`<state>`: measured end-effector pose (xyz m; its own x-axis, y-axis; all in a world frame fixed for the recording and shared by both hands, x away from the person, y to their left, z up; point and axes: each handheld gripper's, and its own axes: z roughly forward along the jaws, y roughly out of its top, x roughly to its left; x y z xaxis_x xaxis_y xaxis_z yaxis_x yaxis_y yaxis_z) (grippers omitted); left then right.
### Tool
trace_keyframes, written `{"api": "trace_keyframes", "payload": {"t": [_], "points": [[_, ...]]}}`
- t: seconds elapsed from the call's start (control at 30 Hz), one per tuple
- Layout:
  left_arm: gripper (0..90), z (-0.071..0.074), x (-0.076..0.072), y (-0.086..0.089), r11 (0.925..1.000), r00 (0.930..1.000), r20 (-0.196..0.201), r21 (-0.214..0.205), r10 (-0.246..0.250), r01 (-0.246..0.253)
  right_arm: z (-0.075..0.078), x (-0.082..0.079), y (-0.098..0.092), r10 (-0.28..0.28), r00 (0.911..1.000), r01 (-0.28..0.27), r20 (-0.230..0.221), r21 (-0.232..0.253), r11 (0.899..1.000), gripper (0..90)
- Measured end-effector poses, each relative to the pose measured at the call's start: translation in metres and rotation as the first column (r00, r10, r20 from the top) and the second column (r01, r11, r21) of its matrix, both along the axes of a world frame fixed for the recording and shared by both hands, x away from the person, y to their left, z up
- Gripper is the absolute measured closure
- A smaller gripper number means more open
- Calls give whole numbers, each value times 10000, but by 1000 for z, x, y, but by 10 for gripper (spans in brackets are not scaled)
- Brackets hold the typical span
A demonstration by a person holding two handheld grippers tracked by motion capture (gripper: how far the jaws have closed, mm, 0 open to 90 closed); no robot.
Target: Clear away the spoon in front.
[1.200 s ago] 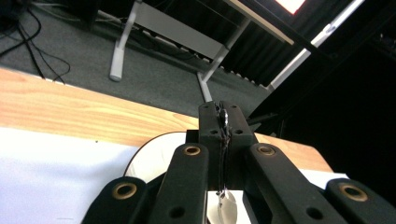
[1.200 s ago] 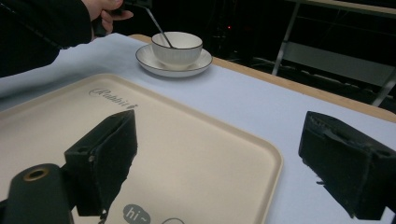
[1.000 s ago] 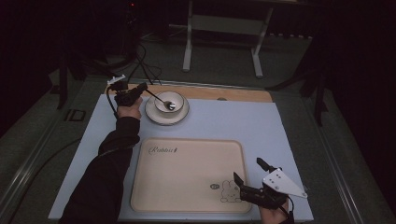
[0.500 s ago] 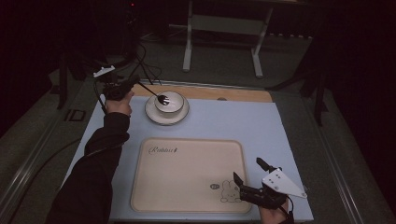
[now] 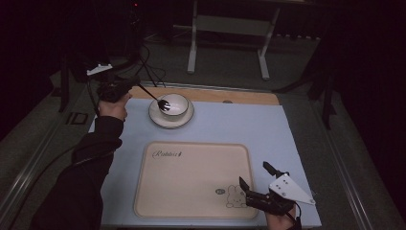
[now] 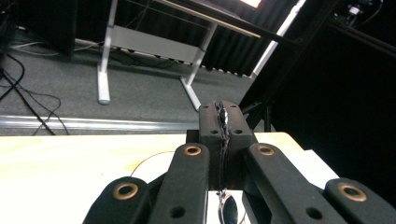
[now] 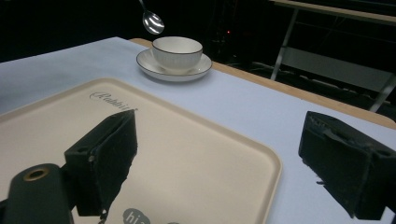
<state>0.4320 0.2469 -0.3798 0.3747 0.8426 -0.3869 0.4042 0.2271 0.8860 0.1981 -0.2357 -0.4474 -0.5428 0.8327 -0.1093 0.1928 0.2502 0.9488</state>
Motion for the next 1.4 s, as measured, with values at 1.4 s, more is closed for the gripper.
{"api": "trace_keyframes", "payload": {"t": [1.4], "points": [[897, 13, -73, -37, 8400, 8484, -125, 1337, -5292, 5259, 1, -1, 2, 87, 10000, -86, 39, -42, 10000, 115]]}}
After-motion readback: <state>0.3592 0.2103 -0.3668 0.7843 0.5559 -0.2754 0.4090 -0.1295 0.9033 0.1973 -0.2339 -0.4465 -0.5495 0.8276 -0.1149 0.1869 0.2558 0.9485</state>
